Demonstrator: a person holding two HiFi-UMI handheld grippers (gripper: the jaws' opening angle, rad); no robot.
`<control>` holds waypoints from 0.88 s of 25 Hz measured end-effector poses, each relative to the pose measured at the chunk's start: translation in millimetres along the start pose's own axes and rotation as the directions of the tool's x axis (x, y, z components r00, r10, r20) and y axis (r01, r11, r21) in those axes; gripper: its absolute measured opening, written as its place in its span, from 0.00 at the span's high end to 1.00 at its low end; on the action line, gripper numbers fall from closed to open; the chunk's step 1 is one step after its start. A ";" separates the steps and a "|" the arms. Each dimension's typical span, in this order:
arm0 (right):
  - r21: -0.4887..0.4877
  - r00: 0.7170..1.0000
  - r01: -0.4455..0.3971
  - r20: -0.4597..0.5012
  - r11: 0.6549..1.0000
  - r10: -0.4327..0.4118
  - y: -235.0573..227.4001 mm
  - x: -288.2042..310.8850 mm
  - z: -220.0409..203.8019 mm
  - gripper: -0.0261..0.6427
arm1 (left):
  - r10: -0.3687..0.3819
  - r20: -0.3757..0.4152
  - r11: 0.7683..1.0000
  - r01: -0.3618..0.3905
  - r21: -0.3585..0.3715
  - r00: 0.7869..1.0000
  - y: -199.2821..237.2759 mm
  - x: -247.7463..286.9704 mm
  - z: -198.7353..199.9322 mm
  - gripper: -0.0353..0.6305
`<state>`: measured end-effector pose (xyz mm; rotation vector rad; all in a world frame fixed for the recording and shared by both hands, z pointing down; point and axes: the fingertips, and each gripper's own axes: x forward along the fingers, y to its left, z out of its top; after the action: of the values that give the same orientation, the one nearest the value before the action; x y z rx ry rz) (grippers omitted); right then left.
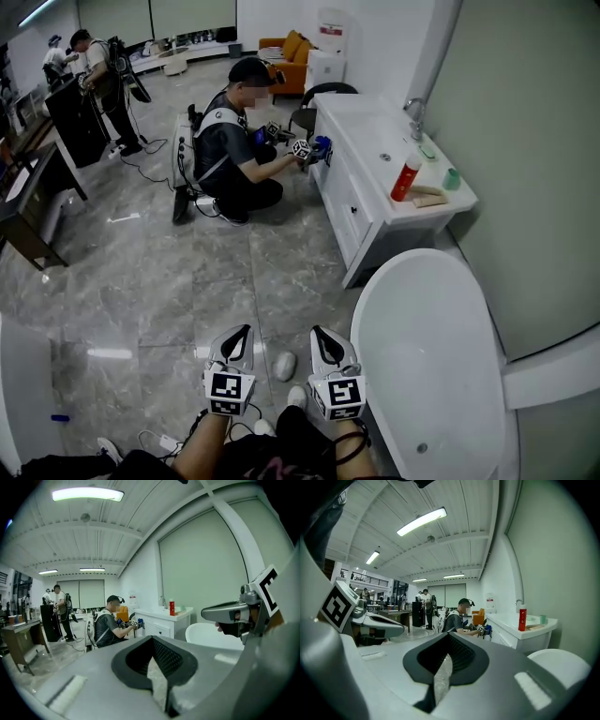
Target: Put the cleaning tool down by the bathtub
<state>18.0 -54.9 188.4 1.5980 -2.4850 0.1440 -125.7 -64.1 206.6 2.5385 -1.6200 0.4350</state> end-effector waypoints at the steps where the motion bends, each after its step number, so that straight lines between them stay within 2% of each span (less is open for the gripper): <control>1: -0.002 1.000 0.001 0.004 1.000 -0.001 1.1 -1.5 2.8 0.94 | 0.000 0.009 1.000 0.000 0.000 1.000 0.8 -2.5 3.5 0.95; 5: 0.002 1.000 0.007 0.025 1.000 -0.007 6.6 -11.2 15.9 0.94 | -0.005 0.052 1.000 0.004 0.008 0.999 3.7 -15.9 17.7 0.95; 11: 0.083 0.995 0.010 0.101 0.996 -0.018 6.5 -24.3 39.8 0.94 | 0.012 0.123 1.000 -0.014 0.021 0.992 8.5 -36.8 38.2 0.95; 22: 0.015 0.993 -0.004 0.120 1.000 0.002 35.4 -56.3 52.2 0.94 | 0.021 0.170 1.000 -0.023 0.006 0.985 5.4 -73.9 48.3 0.95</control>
<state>3.3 0.6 126.4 1.6564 -2.5815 0.0692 -150.8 -13.3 138.6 2.6308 -1.7060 0.2320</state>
